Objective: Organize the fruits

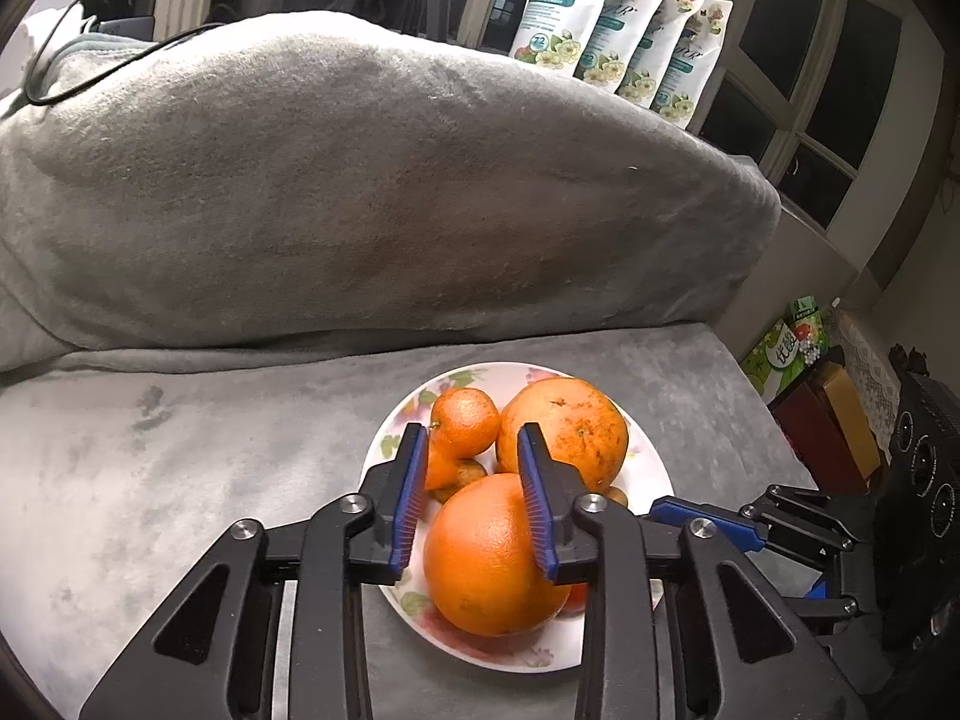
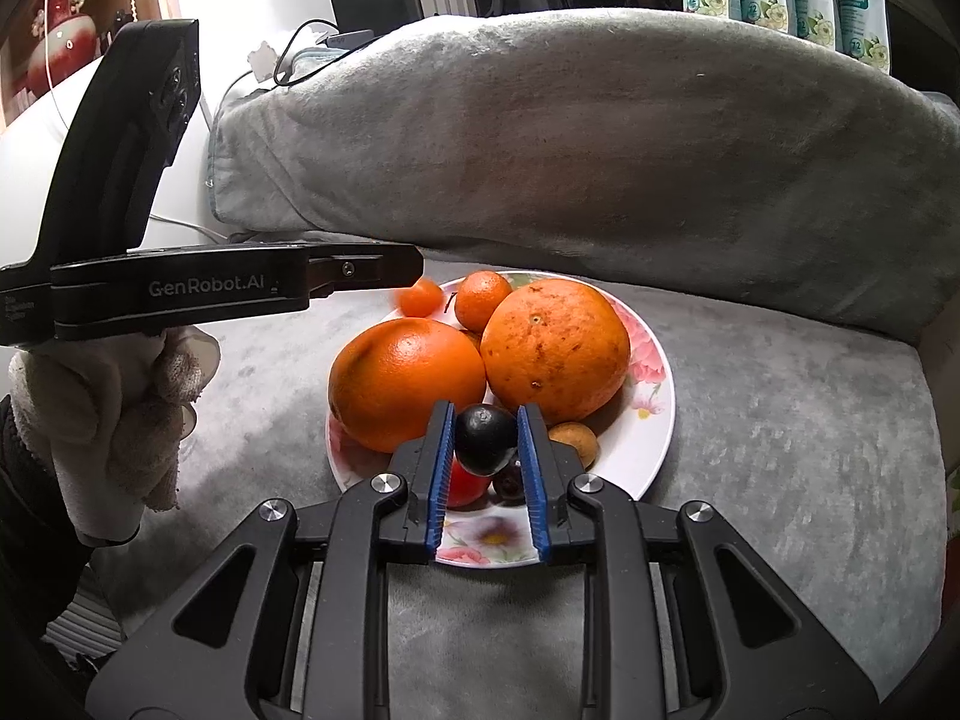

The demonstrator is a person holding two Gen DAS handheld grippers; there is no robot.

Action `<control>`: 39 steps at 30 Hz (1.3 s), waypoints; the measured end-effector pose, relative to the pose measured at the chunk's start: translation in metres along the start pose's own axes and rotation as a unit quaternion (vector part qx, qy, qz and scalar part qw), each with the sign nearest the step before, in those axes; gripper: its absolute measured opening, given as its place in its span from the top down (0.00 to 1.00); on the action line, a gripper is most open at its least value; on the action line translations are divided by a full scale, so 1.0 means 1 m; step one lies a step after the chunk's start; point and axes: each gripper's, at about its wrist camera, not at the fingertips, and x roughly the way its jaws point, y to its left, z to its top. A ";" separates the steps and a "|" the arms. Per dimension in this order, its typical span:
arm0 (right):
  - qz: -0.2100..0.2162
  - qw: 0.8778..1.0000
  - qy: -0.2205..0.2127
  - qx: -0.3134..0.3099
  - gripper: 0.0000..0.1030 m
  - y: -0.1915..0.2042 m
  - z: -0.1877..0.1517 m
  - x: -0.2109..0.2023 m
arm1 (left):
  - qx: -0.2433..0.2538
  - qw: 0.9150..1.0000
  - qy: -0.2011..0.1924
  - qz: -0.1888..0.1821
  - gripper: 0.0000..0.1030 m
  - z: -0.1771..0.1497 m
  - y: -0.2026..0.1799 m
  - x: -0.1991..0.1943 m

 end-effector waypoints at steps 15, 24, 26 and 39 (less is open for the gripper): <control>0.000 1.000 -0.015 0.001 0.43 0.000 0.000 -0.009 | 0.010 1.000 -0.009 0.005 0.51 0.000 -0.005 -0.006; -0.002 1.000 -0.023 -0.002 0.30 0.003 -0.001 -0.014 | 0.020 1.000 -0.020 0.009 0.39 -0.001 -0.013 -0.014; -0.005 1.000 -0.025 -0.003 0.25 0.004 -0.001 -0.016 | 0.021 0.999 -0.022 0.010 0.37 -0.001 -0.015 -0.015; -0.010 0.999 -0.035 -0.002 0.10 0.006 -0.001 -0.024 | 0.018 0.999 -0.017 0.021 0.25 0.000 -0.020 -0.019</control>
